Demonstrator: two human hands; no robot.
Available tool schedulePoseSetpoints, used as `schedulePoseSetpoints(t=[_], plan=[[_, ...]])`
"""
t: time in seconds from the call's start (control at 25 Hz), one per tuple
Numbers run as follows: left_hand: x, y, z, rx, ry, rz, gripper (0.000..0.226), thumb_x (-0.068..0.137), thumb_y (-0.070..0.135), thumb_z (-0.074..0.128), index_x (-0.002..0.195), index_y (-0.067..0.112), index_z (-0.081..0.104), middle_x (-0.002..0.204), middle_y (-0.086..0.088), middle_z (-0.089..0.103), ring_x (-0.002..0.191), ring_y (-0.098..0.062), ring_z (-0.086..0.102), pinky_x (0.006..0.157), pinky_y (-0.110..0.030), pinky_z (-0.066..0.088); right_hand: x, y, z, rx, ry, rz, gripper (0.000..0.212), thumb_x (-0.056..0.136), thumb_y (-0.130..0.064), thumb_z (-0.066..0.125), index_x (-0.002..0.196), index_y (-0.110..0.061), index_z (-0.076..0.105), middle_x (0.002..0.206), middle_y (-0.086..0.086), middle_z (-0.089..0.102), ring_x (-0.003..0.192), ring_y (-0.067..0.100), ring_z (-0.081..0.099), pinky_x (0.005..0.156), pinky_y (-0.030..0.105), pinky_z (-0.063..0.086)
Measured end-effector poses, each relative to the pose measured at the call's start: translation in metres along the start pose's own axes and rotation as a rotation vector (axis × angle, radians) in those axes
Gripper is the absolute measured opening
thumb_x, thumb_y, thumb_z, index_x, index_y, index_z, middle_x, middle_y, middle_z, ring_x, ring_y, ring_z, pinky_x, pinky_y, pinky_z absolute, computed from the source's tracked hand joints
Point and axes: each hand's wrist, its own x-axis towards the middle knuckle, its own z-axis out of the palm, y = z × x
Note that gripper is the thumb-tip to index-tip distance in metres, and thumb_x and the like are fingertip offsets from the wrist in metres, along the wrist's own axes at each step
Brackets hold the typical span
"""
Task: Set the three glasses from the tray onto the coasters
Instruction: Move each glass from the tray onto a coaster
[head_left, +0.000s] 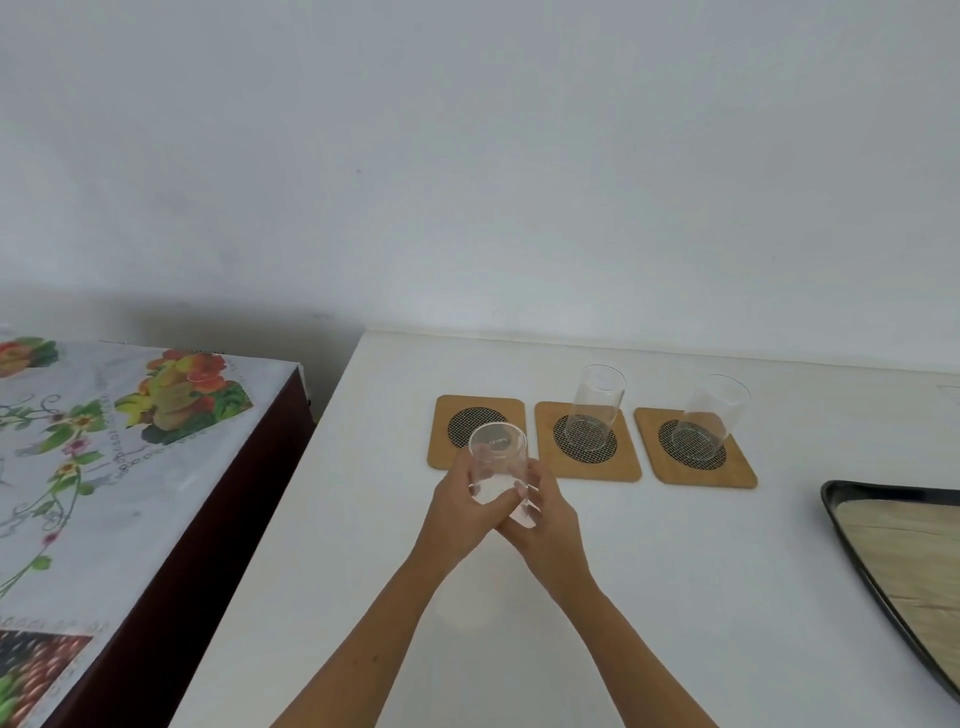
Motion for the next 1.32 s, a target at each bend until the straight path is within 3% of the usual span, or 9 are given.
schedulePoseSetpoints(t=[0.12, 0.24, 0.32, 0.4, 0.6, 0.88, 1.16, 1.32], plan=[[0.022, -0.004, -0.009, 0.053, 0.032, 0.03, 0.05, 0.072, 0.039, 0.077, 0.112, 0.041, 0.046, 0.108, 0.019, 0.06, 0.101, 0.008, 0.053, 0.081, -0.01, 0.042, 0.005, 0.022, 0.0, -0.28, -0.018, 0.021, 0.061, 0.079, -0.04, 0.072, 0.132, -0.029, 0.043, 0.135, -0.013, 0.05, 0.123, 0.004, 0.044, 0.102, 0.018, 0.03], [0.05, -0.005, -0.019, 0.082, 0.07, 0.04, 0.052, 0.071, 0.039, 0.078, 0.112, 0.034, 0.048, 0.105, 0.019, 0.06, 0.095, 0.01, 0.054, 0.071, -0.003, 0.039, 0.006, 0.041, -0.005, -0.638, -0.046, -0.031, 0.064, 0.089, -0.056, 0.048, 0.139, -0.017, 0.042, 0.146, -0.002, 0.041, 0.14, 0.019, 0.028, 0.111, 0.026, 0.011], [0.067, -0.008, -0.023, 0.089, 0.087, 0.044, 0.05, 0.07, 0.038, 0.079, 0.11, 0.034, 0.048, 0.104, 0.022, 0.058, 0.095, 0.012, 0.053, 0.071, -0.003, 0.038, 0.007, 0.05, -0.002, -0.874, -0.086, -0.133, 0.07, 0.093, -0.06, 0.022, 0.135, -0.012, 0.049, 0.145, 0.003, 0.045, 0.137, 0.024, 0.035, 0.113, 0.033, 0.012], [0.08, -0.012, -0.026, 0.069, 0.095, 0.052, 0.045, 0.071, 0.034, 0.079, 0.102, 0.039, 0.048, 0.103, 0.024, 0.058, 0.094, 0.019, 0.051, 0.072, -0.003, 0.038, 0.007, 0.051, 0.002, -1.004, -0.102, -0.134, 0.067, 0.098, -0.052, 0.014, 0.13, -0.01, 0.055, 0.14, 0.005, 0.051, 0.13, 0.023, 0.046, 0.113, 0.038, 0.023], [0.112, -0.023, -0.022, 0.059, 0.109, 0.026, 0.049, 0.071, 0.039, 0.079, 0.108, 0.037, 0.047, 0.108, 0.025, 0.055, 0.102, 0.01, 0.05, 0.078, -0.011, 0.039, 0.009, 0.054, 0.006, -1.055, -0.091, -0.058, 0.063, 0.099, -0.048, 0.015, 0.133, -0.009, 0.052, 0.141, 0.005, 0.049, 0.131, 0.019, 0.044, 0.11, 0.032, 0.007], [0.132, -0.027, -0.017, 0.077, 0.097, 0.04, 0.057, 0.07, 0.04, 0.079, 0.115, 0.034, 0.045, 0.118, 0.011, 0.055, 0.107, -0.002, 0.052, 0.078, -0.012, 0.039, 0.007, 0.054, 0.008, -1.112, -0.064, -0.103, 0.062, 0.099, -0.048, 0.017, 0.134, -0.01, 0.051, 0.141, 0.005, 0.049, 0.131, 0.019, 0.044, 0.11, 0.033, 0.007], [0.137, -0.036, -0.012, 0.113, 0.061, 0.028, 0.069, 0.067, 0.053, 0.075, 0.124, 0.035, 0.04, 0.128, 0.003, 0.051, 0.106, 0.011, 0.049, 0.08, -0.011, 0.039, 0.008, 0.054, 0.007, -1.111, -0.057, -0.111, 0.061, 0.098, -0.049, 0.019, 0.135, -0.012, 0.051, 0.142, 0.003, 0.048, 0.132, 0.019, 0.042, 0.11, 0.032, 0.008], [0.137, -0.038, -0.012, 0.124, 0.052, 0.046, 0.069, 0.066, 0.056, 0.073, 0.122, 0.036, 0.039, 0.127, 0.003, 0.052, 0.11, -0.001, 0.053, 0.087, -0.02, 0.042, 0.007, 0.052, 0.007, -1.107, -0.061, -0.099, 0.061, 0.099, -0.049, 0.018, 0.134, -0.012, 0.051, 0.141, 0.003, 0.049, 0.132, 0.018, 0.043, 0.11, 0.032, 0.008]])
